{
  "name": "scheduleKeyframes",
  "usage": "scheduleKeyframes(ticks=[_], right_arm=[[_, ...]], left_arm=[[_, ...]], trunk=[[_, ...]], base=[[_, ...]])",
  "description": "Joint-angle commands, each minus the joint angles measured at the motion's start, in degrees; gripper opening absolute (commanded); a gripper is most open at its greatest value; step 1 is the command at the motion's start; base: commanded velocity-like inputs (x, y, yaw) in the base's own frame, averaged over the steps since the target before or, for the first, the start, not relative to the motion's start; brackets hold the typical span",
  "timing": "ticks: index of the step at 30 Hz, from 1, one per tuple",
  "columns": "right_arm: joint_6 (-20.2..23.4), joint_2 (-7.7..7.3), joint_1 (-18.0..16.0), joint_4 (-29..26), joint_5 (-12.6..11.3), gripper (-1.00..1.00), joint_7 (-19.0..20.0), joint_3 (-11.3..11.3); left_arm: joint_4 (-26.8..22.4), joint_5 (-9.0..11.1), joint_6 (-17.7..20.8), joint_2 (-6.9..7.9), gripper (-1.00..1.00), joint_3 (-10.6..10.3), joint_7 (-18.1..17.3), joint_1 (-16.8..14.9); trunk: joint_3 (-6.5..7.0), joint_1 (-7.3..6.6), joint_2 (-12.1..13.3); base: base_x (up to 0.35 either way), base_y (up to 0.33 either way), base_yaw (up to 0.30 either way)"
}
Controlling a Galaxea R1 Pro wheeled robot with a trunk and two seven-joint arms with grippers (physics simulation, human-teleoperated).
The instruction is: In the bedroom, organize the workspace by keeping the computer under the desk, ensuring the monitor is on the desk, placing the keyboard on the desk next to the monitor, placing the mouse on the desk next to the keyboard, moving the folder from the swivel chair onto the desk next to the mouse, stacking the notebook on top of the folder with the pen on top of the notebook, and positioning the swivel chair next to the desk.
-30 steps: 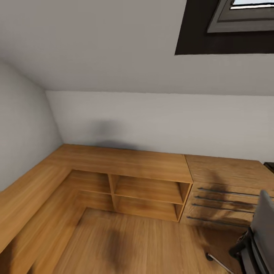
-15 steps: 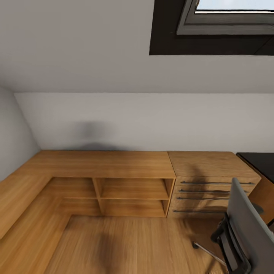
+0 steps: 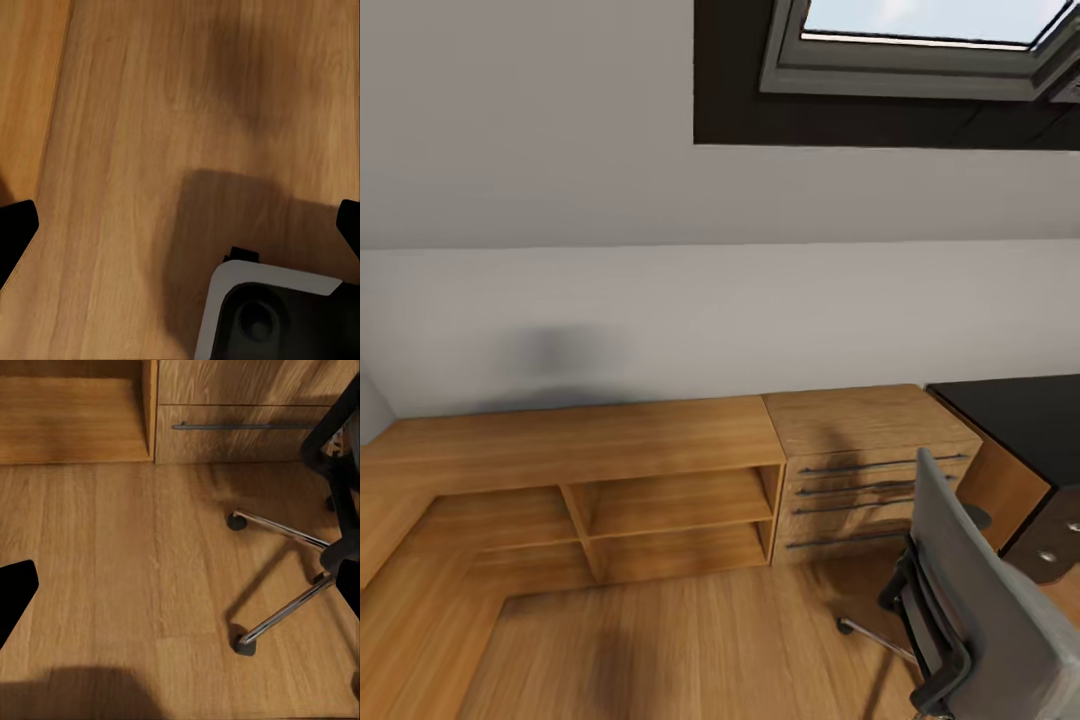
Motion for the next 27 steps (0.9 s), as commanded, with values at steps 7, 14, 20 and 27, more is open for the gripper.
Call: scheduleKeyframes(ticks=[7, 14, 20, 27], right_arm=[[-0.12, -0.03, -0.06, 0.06, -0.26, 1.0, -0.39, 0.45], [-0.12, 0.01, -0.04, 0.06, -0.27, 1.0, -0.4, 0.45], [-0.12, 0.03, -0.03, 0.06, -0.25, 1.0, -0.4, 0.45], [-0.12, 0.08, -0.04, 0.06, -0.19, 1.0, -0.4, 0.52]], left_arm=[[0.86, 0.25, -0.21, 0.03, 1.0, -0.56, 0.31, -0.02], [0.95, 0.24, -0.22, -0.01, 1.0, -0.56, 0.38, -0.02], [0.97, 0.18, -0.24, -0.05, 1.0, -0.58, 0.37, -0.02], [0.97, -0.11, -0.25, -0.07, 1.0, -0.71, 0.33, -0.02]], trunk=[[-0.12, 0.05, -0.11], [-0.12, 0.05, -0.11], [-0.12, 0.05, -0.11], [-0.12, 0.05, -0.11]], base=[[0.221, 0.203, -0.278], [0.221, 0.205, -0.277], [0.183, 0.201, -0.276], [0.147, 0.204, -0.276]])
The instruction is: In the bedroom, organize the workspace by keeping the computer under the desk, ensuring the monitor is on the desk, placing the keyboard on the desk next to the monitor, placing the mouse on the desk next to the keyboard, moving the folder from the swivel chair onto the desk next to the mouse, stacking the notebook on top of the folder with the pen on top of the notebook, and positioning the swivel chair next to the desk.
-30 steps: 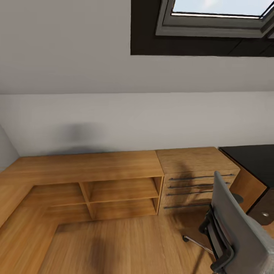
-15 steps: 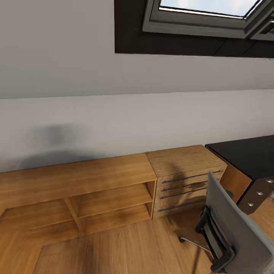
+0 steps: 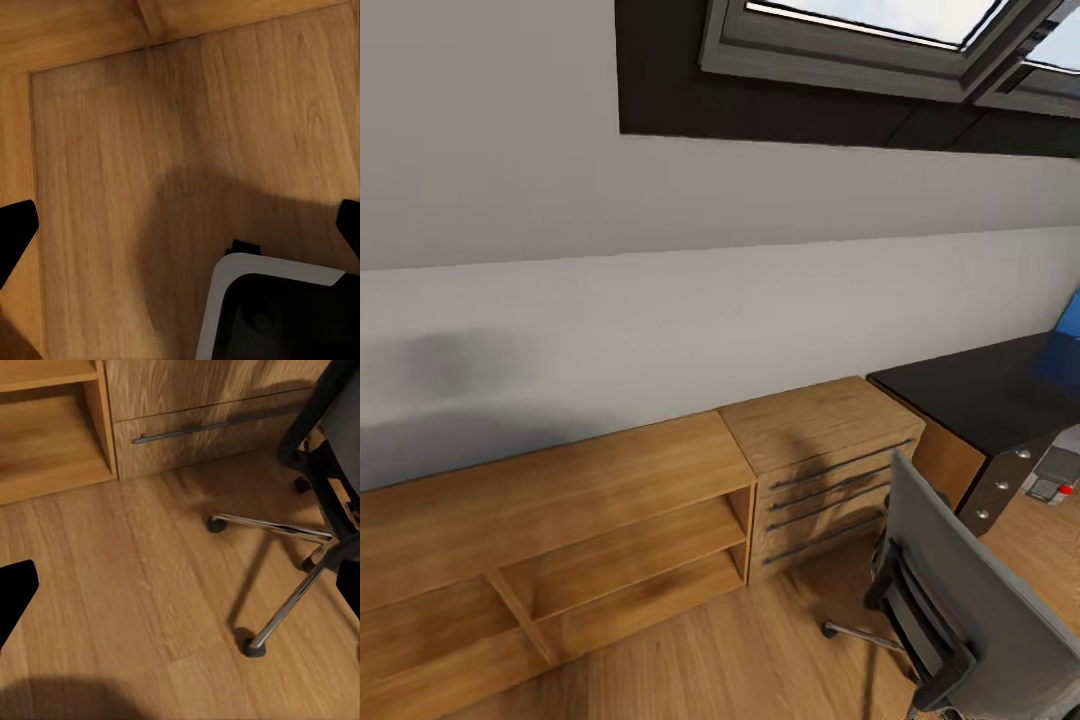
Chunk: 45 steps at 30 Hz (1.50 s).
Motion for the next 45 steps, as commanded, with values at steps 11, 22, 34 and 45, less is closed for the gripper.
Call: scheduleKeyframes(ticks=[11, 22, 34, 45], right_arm=[[-0.16, 0.03, -0.07, 0.06, -0.21, 1.0, -0.33, 0.5], [-0.2, -0.02, -0.08, 0.06, -0.16, 1.0, -0.33, 0.5], [-0.18, -0.02, -0.07, 0.06, 0.06, 1.0, -0.33, 0.5], [-0.13, -0.02, -0.06, 0.06, 0.14, 1.0, -0.33, 0.5]], left_arm=[[0.03, -1.08, -0.15, 0.11, 1.0, -1.62, 0.43, -0.02], [0.06, -1.11, -0.15, 0.13, 1.0, -1.52, 0.47, -0.02], [0.11, -1.26, -0.15, 0.13, 1.0, -1.76, 0.42, -0.02], [0.15, -1.36, -0.11, 0.13, 1.0, -1.87, 0.38, -0.02]], trunk=[[-0.12, 0.05, -0.11], [-0.12, 0.05, -0.11], [-0.12, 0.05, -0.11], [-0.12, 0.05, -0.11]], base=[[0.091, 0.127, -0.276], [0.007, 0.01, -0.276], [0.0, 0.034, -0.276], [0.0, 0.277, -0.276]])
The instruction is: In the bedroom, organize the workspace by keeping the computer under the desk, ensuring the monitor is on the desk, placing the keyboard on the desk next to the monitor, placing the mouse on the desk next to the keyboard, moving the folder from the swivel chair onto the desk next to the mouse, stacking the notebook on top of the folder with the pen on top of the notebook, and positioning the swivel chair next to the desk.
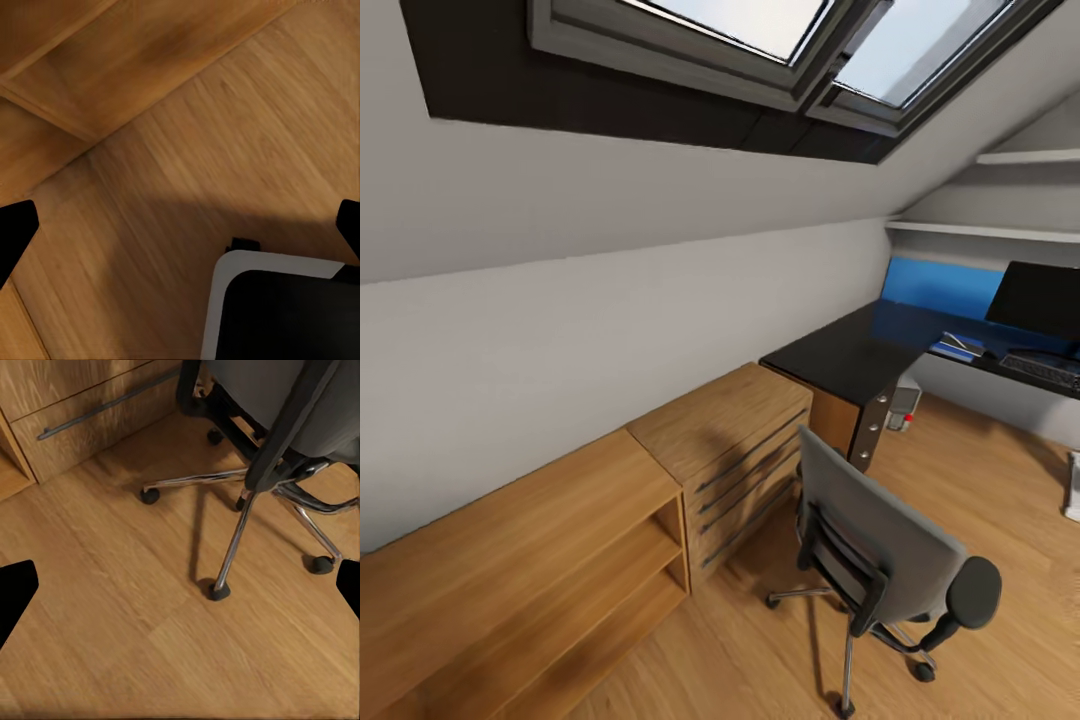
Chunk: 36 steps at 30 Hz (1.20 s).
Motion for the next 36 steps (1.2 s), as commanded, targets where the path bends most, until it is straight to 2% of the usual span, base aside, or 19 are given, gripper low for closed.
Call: scheduleKeyframes(ticks=[1, 8, 36], right_arm=[[-0.14, 0.03, -0.07, 0.07, -0.22, 1.0, -0.34, 0.49], [-0.14, 0.03, -0.07, 0.07, -0.14, 1.0, -0.34, 0.55], [-0.21, -0.06, -0.07, 0.07, -0.01, 1.0, -0.34, 0.67]], left_arm=[[-0.02, 0.29, -0.11, 0.03, 1.0, -0.5, 0.32, -0.02], [-0.02, 0.4, 0.01, 0.16, 1.0, -0.51, 0.32, -0.02], [-0.02, 0.47, 0.16, 0.2, 1.0, -0.42, 0.4, -0.02]], trunk=[[-0.12, 0.03, -0.12], [-0.12, 0.03, -0.12], [-0.12, 0.03, -0.12]], base=[[0.0, 0.322, -0.276], [0.0, 0.183, -0.276], [0.0, 0.006, -0.289]])
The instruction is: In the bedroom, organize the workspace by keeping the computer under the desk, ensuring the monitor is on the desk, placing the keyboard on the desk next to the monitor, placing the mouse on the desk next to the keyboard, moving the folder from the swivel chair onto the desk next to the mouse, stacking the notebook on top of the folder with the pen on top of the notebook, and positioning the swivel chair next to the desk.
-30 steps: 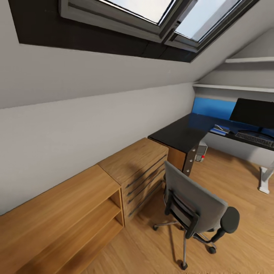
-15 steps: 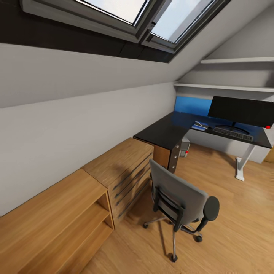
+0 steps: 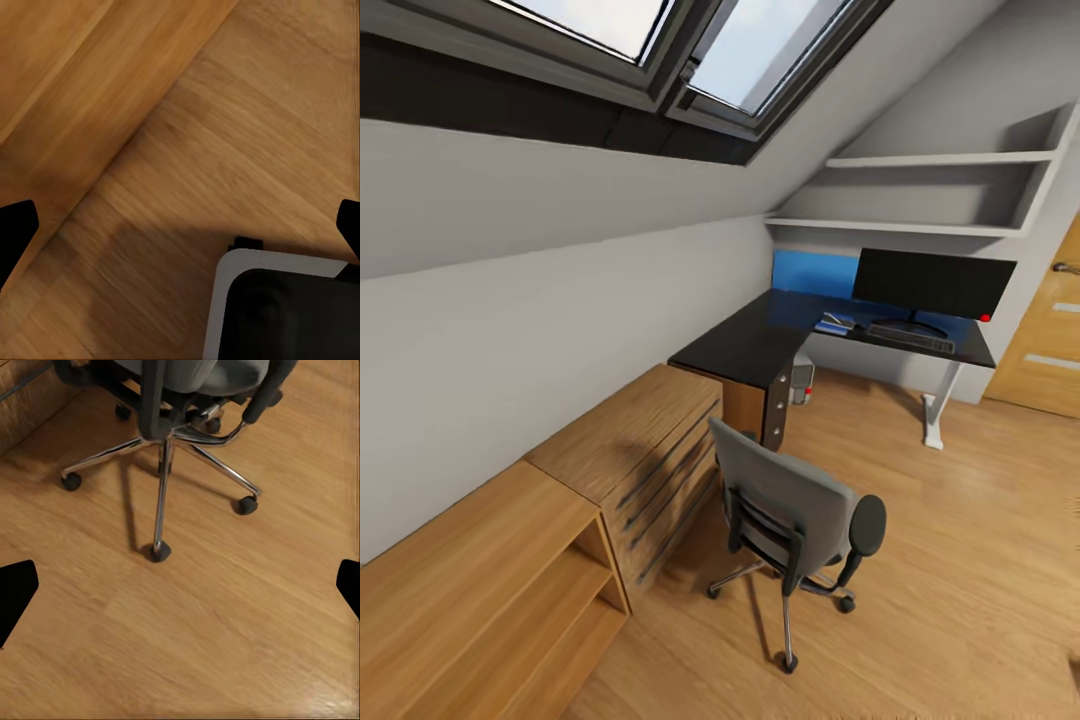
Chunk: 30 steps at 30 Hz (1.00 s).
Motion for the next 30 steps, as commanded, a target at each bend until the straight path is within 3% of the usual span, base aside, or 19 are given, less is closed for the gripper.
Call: scheduleKeyframes(ticks=[1, 18, 30], right_arm=[[-0.11, 0.03, -0.06, 0.05, -0.21, 1.0, -0.33, 0.49], [-0.12, 0.01, -0.06, 0.06, -0.08, 1.0, -0.24, 0.58], [-0.12, 0.02, -0.04, 0.06, -0.08, 1.0, -0.24, 0.69]], left_arm=[[-0.03, 0.3, -0.13, 0.03, 1.0, -0.5, 0.33, -0.02], [-0.03, 0.3, -0.28, 0.02, 1.0, -0.59, 0.26, -0.02], [-0.03, 0.24, -0.38, -0.03, 1.0, -0.59, 0.25, -0.02]], trunk=[[-0.12, 0.03, -0.12], [0.21, 0.03, -0.12], [0.48, 0.03, -0.12]], base=[[0.0, 0.0, -0.297], [-0.002, 0.027, -0.297], [-0.117, 0.232, -0.297]])
